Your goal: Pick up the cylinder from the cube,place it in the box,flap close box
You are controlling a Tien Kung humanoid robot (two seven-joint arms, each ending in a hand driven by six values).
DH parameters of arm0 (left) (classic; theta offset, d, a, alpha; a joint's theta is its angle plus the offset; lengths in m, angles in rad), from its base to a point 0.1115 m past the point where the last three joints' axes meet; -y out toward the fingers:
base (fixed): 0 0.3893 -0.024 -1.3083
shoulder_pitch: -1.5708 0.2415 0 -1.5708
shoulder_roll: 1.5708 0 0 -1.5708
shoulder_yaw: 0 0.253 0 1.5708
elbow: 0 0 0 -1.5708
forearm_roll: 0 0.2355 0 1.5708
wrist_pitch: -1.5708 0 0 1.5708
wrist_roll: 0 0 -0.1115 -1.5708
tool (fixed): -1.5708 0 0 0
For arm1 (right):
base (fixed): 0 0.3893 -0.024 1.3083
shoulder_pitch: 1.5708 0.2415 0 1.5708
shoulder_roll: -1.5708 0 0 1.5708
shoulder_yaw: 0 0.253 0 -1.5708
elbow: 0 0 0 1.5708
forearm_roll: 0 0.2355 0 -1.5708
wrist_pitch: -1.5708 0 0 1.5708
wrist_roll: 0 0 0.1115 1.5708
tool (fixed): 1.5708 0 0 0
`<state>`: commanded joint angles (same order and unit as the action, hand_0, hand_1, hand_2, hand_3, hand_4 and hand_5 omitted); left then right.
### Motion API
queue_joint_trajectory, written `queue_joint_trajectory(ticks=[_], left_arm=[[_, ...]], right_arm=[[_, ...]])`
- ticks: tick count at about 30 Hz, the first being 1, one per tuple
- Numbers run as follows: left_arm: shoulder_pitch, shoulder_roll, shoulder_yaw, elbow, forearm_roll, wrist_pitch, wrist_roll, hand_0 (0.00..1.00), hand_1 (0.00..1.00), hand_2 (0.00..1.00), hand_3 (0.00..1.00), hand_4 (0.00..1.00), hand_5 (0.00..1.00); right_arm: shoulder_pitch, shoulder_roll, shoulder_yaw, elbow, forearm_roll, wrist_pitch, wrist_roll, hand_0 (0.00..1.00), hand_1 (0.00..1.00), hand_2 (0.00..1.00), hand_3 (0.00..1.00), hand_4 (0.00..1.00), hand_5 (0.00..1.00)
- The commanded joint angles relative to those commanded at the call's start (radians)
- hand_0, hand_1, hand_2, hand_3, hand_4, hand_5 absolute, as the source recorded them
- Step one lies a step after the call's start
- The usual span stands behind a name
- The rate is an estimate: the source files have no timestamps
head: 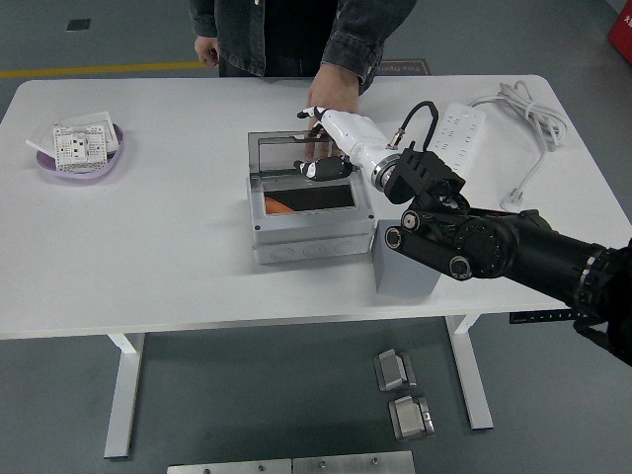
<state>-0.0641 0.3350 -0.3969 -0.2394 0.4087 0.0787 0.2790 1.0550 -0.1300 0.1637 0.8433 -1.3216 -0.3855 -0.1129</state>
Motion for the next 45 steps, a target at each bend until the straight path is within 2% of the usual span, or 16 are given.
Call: queue_joint_trajectory(ticks=[6, 14, 22, 28, 35, 40, 45], left_arm=[[0.005, -0.001, -0.01, 0.0, 0.005, 0.0, -0.001, 0.726, 0.737, 0.693, 0.81, 0.708, 0.403], [0.01, -0.002, -0.016, 0.0, 0.006, 0.0, -0.001, 0.725, 0.737, 0.693, 0.809, 0.708, 0.403], [0.013, -0.001, -0.021, 0.001, 0.008, 0.0, -0.001, 0.725, 0.737, 0.693, 0.809, 0.708, 0.402], [0.014, -0.005, -0.023, 0.001, 0.007, 0.0, -0.001, 0.724, 0.738, 0.692, 0.81, 0.709, 0.403], [0.015, -0.008, -0.011, 0.003, -0.005, 0.001, -0.001, 0.725, 0.738, 0.692, 0.808, 0.708, 0.402], [0.018, -0.009, -0.01, 0.003, -0.006, 0.001, -0.001, 0.724, 0.738, 0.692, 0.808, 0.708, 0.4], [0.028, -0.012, -0.017, 0.005, -0.003, 0.001, -0.001, 0.724, 0.738, 0.692, 0.808, 0.708, 0.4]], right_arm=[[-0.049, -0.035, 0.074, 0.101, -0.108, 0.002, -0.027, 0.779, 0.689, 0.697, 0.849, 0.766, 0.307], [-0.108, -0.087, 0.101, 0.207, -0.171, 0.006, -0.043, 0.784, 0.689, 0.697, 0.848, 0.765, 0.327], [-0.157, -0.122, 0.102, 0.258, -0.189, 0.004, -0.044, 0.78, 0.686, 0.698, 0.853, 0.765, 0.338], [-0.214, -0.147, 0.143, 0.324, -0.233, 0.018, -0.076, 0.779, 0.684, 0.698, 0.853, 0.764, 0.339], [-0.258, -0.155, 0.186, 0.36, -0.261, 0.031, -0.092, 0.778, 0.681, 0.698, 0.854, 0.767, 0.344], [-0.302, -0.167, 0.255, 0.371, -0.28, 0.027, -0.092, 0.763, 0.677, 0.697, 0.855, 0.766, 0.35], [-0.395, -0.192, 0.362, 0.4, -0.3, -0.003, -0.075, 0.763, 0.677, 0.697, 0.855, 0.766, 0.35]])
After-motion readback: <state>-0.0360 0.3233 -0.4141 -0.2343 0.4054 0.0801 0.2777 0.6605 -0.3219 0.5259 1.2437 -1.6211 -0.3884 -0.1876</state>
